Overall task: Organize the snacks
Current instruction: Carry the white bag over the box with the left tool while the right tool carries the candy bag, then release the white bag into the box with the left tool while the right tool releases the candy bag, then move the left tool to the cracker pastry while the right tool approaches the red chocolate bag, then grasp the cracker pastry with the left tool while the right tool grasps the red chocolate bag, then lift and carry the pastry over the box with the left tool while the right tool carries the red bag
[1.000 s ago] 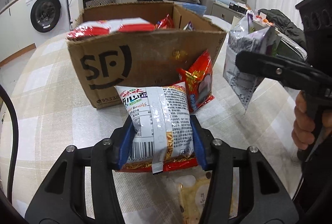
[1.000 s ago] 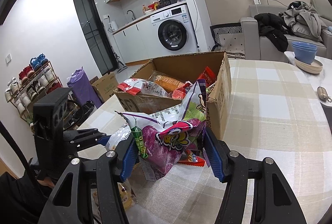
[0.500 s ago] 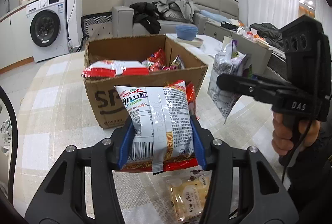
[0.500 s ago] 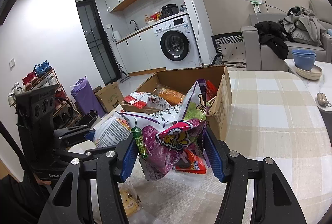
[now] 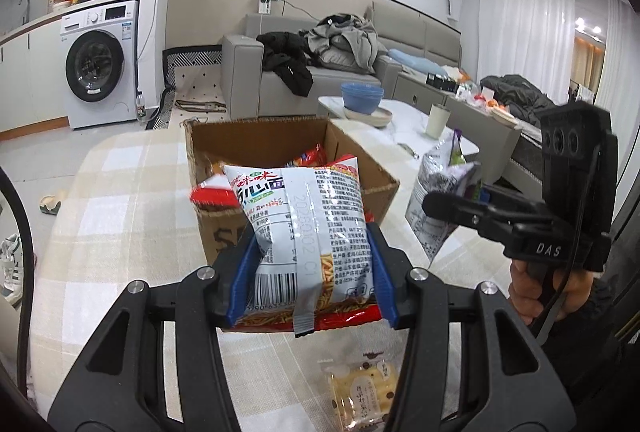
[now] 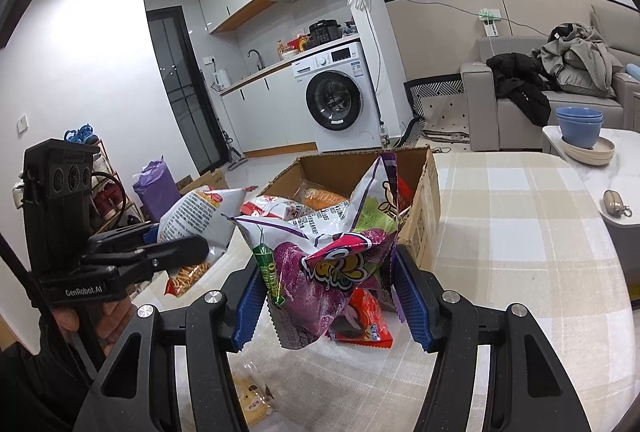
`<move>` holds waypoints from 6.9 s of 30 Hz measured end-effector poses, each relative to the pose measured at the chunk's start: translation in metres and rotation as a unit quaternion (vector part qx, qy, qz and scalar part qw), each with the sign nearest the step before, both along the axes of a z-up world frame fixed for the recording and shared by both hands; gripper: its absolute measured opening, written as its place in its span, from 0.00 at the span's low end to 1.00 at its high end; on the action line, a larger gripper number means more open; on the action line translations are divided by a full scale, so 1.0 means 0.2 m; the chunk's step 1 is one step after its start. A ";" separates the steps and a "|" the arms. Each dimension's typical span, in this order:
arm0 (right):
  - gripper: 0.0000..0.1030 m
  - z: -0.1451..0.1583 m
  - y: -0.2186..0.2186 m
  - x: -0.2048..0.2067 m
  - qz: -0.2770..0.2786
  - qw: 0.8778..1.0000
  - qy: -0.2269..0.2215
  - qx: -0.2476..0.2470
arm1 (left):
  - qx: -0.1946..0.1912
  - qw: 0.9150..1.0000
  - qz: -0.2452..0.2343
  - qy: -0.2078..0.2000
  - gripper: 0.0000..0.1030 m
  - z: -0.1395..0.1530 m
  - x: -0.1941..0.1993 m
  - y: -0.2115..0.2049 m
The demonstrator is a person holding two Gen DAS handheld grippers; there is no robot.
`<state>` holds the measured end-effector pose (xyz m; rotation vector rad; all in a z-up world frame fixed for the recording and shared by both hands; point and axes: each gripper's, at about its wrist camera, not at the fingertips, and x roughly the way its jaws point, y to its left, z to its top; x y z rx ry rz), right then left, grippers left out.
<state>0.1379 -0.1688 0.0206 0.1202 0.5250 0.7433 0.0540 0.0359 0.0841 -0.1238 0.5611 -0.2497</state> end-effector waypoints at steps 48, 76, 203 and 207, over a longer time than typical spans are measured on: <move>0.59 0.10 0.34 0.38 -0.024 0.997 -0.050 -0.050 | 0.053 0.997 0.054 0.022 0.47 0.00 0.72 0.07; 0.99 0.07 0.13 0.23 -0.062 0.995 -0.024 -0.070 | 0.038 0.997 0.074 0.005 0.99 -0.03 0.55 0.09; 0.43 -0.28 0.30 0.05 -0.001 0.985 0.076 -0.154 | 0.099 0.979 -0.019 0.178 0.54 -0.55 0.05 -0.15; 0.43 -0.26 0.31 0.03 0.010 0.985 0.070 -0.155 | 0.092 0.981 -0.002 0.169 0.54 -0.53 0.05 -0.12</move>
